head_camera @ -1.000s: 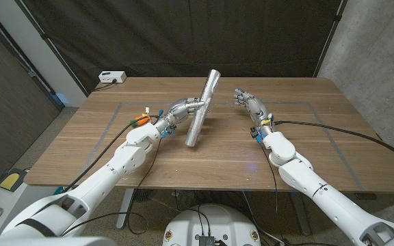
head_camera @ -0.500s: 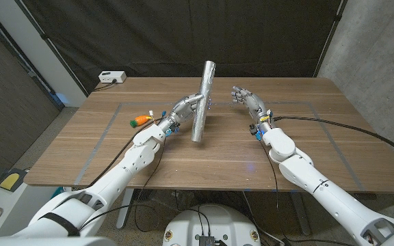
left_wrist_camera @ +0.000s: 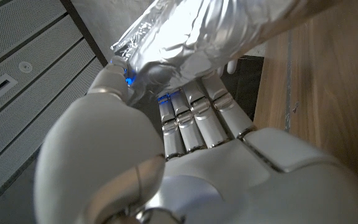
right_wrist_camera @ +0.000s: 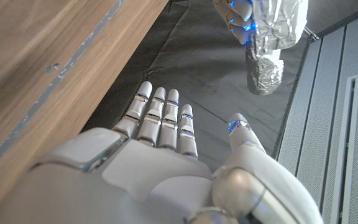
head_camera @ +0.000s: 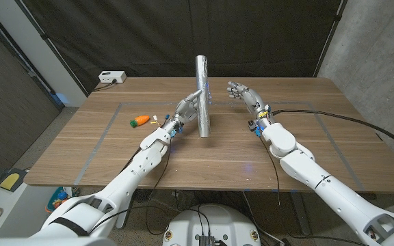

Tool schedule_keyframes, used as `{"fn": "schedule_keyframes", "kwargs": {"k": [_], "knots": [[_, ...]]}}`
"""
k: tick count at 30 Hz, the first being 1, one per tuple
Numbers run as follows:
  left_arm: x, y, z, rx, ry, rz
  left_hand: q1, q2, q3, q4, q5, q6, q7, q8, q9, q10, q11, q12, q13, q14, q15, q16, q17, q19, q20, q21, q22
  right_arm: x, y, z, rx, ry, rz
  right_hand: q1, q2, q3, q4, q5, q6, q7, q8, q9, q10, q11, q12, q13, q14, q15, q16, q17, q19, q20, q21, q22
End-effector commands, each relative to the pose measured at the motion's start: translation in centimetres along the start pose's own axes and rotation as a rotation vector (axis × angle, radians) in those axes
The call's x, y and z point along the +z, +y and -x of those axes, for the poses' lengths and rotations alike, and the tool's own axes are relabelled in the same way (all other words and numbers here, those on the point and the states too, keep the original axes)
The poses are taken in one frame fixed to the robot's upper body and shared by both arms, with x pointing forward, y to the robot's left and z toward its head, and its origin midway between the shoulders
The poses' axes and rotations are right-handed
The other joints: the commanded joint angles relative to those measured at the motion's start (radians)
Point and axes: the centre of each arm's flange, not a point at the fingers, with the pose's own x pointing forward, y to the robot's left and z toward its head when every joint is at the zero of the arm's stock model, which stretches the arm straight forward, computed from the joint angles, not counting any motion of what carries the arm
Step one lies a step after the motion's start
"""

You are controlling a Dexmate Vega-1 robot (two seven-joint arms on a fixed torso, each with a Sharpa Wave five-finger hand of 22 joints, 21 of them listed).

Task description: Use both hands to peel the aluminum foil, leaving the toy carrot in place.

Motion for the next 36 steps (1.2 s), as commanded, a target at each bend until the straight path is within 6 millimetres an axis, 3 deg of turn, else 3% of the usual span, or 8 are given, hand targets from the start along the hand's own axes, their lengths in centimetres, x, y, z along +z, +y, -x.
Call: {"fn": "schedule_keyframes", "kwargs": {"k": [1, 3, 13, 26, 33, 36], "knots": [[-0.9, -0.5, 0.2, 0.102, -0.028, 0.086, 0.016, 0.098, 0.096, 0.096, 0.007, -0.003, -0.002, 0.088, 0.208, 0.043, -0.054, 0.017, 0.118, 0.022, -0.055, 0.007, 0.009, -0.008, -0.028, -0.007, 0.004, 2.8, 0.6, 0.1, 0.025, -0.059, 0.135, -0.029, -0.041, -0.026, 0.001, -0.015, 0.008, 0.0, 0.003, 0.001, 0.017, -0.003, 0.001, 0.003, 0.021, -0.001, 0.003, 0.004, 0.014, 0.015, -0.004, 0.004], [-1.0, -0.5, 0.1, 0.11, -0.029, 0.095, 0.018, 0.098, 0.095, 0.098, 0.008, -0.008, -0.005, 0.096, 0.222, 0.04, -0.054, 0.025, 0.131, 0.021, -0.055, 0.009, 0.013, -0.01, -0.03, -0.01, 0.004, 3.2, 0.8, 0.3, 0.021, -0.067, 0.162, -0.064, -0.066, -0.054, 0.014, -0.03, 0.025, 0.0, 0.007, 0.001, 0.038, -0.008, 0.008, 0.004, 0.047, -0.004, 0.012, 0.008, 0.023, 0.033, -0.007, 0.005], [-1.2, -0.7, -0.1, 0.123, -0.038, 0.136, 0.028, 0.112, 0.086, 0.102, 0.01, -0.024, -0.014, 0.134, 0.276, 0.022, -0.061, 0.05, 0.178, 0.006, -0.055, 0.012, 0.033, -0.076, -0.008, -0.031, 0.015, 4.1, 1.7, 0.5, -0.02, -0.088, 0.261, -0.093, -0.109, -0.087, 0.014, -0.035, 0.071, 0.005, 0.018, 0.003, 0.097, -0.015, 0.028, 0.007, 0.106, -0.03, 0.027, 0.009, 0.057, 0.044, -0.007, 0.006], [-2.0, -0.6, -1.2, 0.079, -0.095, 0.262, 0.039, 0.104, 0.075, 0.097, -0.002, -0.023, -0.021, 0.165, 0.313, 0.017, -0.063, 0.057, 0.183, -0.002, -0.054, 0.014, 0.048, -0.051, -0.016, -0.016, 0.014, 6.0, 2.4, 0.4, -0.044, -0.092, 0.378, -0.058, -0.103, -0.075, -0.005, -0.029, 0.097, 0.004, 0.022, 0.004, 0.13, -0.018, 0.038, 0.008, 0.134, -0.037, 0.029, 0.006, 0.078, 0.043, -0.007, 0.007], [-2.3, -0.6, -1.6, 0.078, -0.115, 0.291, 0.024, 0.092, 0.061, 0.109, -0.014, -0.049, -0.029, 0.169, 0.327, -0.004, -0.059, 0.052, 0.183, -0.02, -0.052, 0.006, 0.05, -0.044, -0.018, -0.015, 0.011, 7.7, 3.0, 0.6, -0.087, -0.081, 0.499, -0.019, -0.107, -0.072, -0.02, -0.032, 0.127, 0.007, 0.024, 0.005, 0.187, -0.023, 0.054, 0.011, 0.221, -0.066, 0.052, 0.013, 0.141, 0.03, 0.01, 0.012], [-2.4, -0.6, -1.8, 0.079, -0.124, 0.305, -0.009, 0.074, 0.041, 0.131, -0.024, -0.066, -0.02, 0.168, 0.332, -0.018, -0.05, 0.043, 0.171, -0.053, -0.05, -0.005, 0.041, -0.042, -0.015, -0.018, 0.009, 8.0, 3.2, 0.6, -0.096, -0.079, 0.525, -0.003, -0.104, -0.071, -0.023, -0.032, 0.143, 0.007, 0.027, 0.005, 0.212, -0.025, 0.062, 0.013, 0.253, -0.083, 0.064, 0.018, 0.157, 0.025, 0.016, 0.014]]}}
